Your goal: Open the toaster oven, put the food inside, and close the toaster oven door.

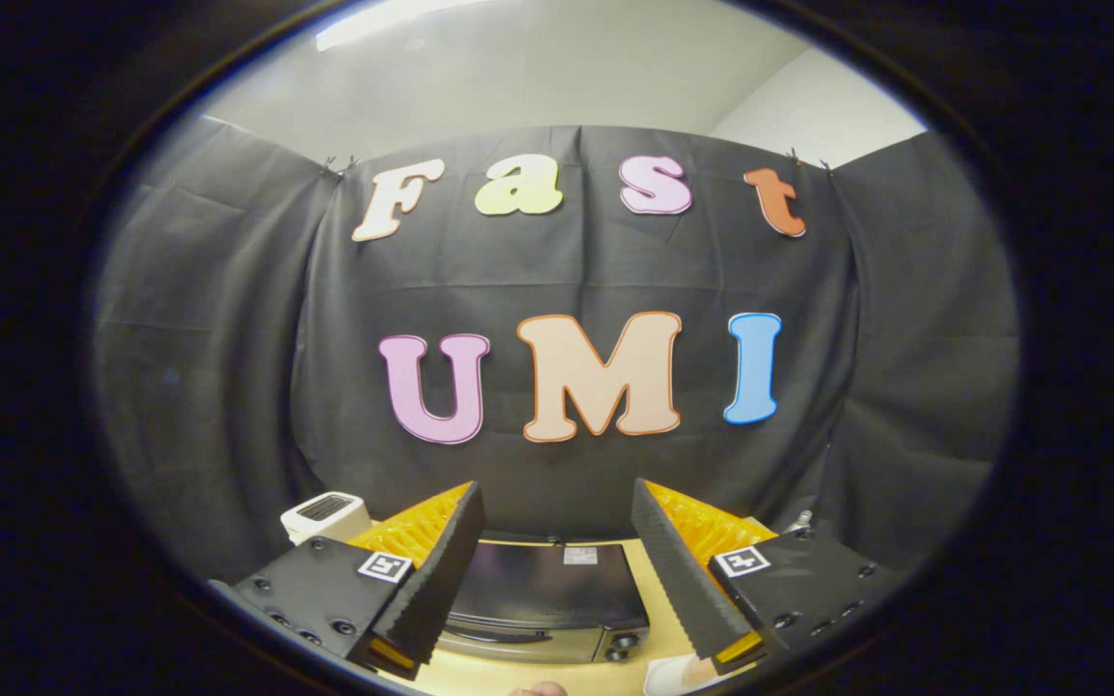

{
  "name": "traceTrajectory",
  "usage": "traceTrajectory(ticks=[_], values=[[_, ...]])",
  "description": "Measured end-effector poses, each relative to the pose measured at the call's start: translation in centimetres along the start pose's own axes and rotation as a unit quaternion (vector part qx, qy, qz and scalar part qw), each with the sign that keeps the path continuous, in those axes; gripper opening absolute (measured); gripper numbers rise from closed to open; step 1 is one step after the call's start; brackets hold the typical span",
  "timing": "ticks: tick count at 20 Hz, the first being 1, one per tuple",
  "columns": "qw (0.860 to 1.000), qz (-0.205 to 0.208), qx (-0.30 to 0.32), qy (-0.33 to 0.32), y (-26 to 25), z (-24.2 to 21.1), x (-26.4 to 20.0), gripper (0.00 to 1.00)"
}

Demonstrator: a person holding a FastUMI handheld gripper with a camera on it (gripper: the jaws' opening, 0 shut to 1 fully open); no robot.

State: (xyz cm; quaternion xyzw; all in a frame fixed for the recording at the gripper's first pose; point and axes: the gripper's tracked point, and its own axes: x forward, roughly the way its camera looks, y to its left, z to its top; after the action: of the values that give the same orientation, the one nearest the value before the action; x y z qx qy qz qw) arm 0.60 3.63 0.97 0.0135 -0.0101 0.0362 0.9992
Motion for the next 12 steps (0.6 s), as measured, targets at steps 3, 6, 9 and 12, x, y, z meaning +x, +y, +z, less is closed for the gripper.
traceTrajectory(ticks=[3,6,9,12], values=[[1.0,0.003,0.011,-0.005,0.5,-0.5,0.7,0.97],[1.0,-0.002,0.019,0.004,0.9,-2.9,2.1,0.97],[0.999,-0.009,0.026,0.029,1.7,-6.9,3.1,0.97],[0.998,-0.016,0.031,0.057,2.5,-11.1,4.3,0.97]])
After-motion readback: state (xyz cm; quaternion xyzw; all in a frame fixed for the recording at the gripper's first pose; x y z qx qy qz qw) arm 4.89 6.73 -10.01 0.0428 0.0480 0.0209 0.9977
